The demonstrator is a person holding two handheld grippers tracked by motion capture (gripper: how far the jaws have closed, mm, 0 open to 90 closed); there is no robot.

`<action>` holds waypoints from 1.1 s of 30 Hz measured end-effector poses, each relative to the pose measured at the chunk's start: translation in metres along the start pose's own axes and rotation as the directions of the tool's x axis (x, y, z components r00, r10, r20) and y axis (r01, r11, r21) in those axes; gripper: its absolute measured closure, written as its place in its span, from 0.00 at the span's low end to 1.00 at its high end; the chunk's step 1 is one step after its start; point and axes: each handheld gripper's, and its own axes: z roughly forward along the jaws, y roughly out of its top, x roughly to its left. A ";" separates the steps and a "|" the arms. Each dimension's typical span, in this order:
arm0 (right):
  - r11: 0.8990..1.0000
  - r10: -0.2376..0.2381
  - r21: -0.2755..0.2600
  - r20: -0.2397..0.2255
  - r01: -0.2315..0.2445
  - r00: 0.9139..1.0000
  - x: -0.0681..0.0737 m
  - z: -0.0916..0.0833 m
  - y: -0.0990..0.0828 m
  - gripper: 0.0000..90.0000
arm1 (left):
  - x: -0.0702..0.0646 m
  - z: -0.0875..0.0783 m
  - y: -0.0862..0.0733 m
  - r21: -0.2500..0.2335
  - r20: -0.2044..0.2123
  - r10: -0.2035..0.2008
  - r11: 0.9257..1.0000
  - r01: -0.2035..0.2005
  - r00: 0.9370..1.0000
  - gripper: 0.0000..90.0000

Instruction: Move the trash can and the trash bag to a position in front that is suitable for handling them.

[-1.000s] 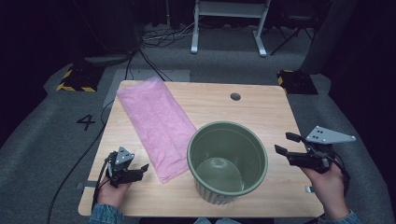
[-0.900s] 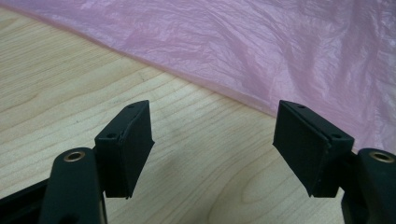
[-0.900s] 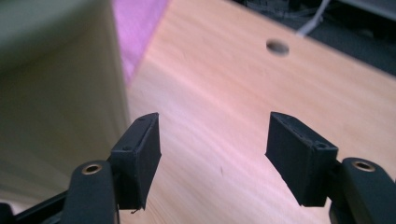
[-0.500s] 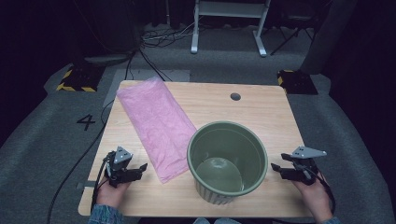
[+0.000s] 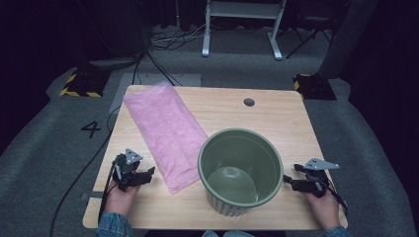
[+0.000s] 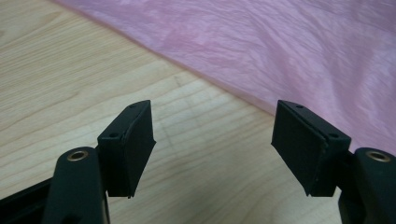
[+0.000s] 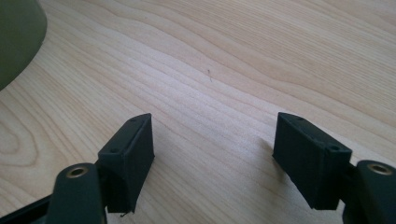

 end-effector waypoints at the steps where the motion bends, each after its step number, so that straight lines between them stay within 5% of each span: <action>1: 1.000 -0.001 0.000 -0.003 0.001 1.000 0.000 0.000 0.000 0.31 | 0.002 0.001 0.002 0.007 -0.006 -0.017 1.000 0.017 1.000 0.33; 13: 1.000 0.001 -0.001 0.001 -0.001 1.000 0.000 0.001 0.001 0.30 | 0.020 0.022 0.039 0.017 0.051 -0.085 0.996 0.084 0.995 0.32; 24: 1.000 0.001 -0.001 -0.001 -0.001 1.000 0.000 0.001 0.001 0.30 | 0.020 0.035 0.056 -0.019 0.013 -0.068 0.998 0.068 0.998 0.33; 28: 1.000 0.000 0.000 0.000 0.000 1.000 0.000 0.001 0.001 0.30 | 0.034 0.054 0.057 0.046 -0.003 -0.126 0.991 0.126 0.992 0.31; 33: 1.000 0.002 -0.001 0.000 -0.002 1.000 0.001 0.001 0.001 0.30 | 0.044 0.070 0.065 0.072 -0.013 -0.141 0.987 0.142 0.990 0.29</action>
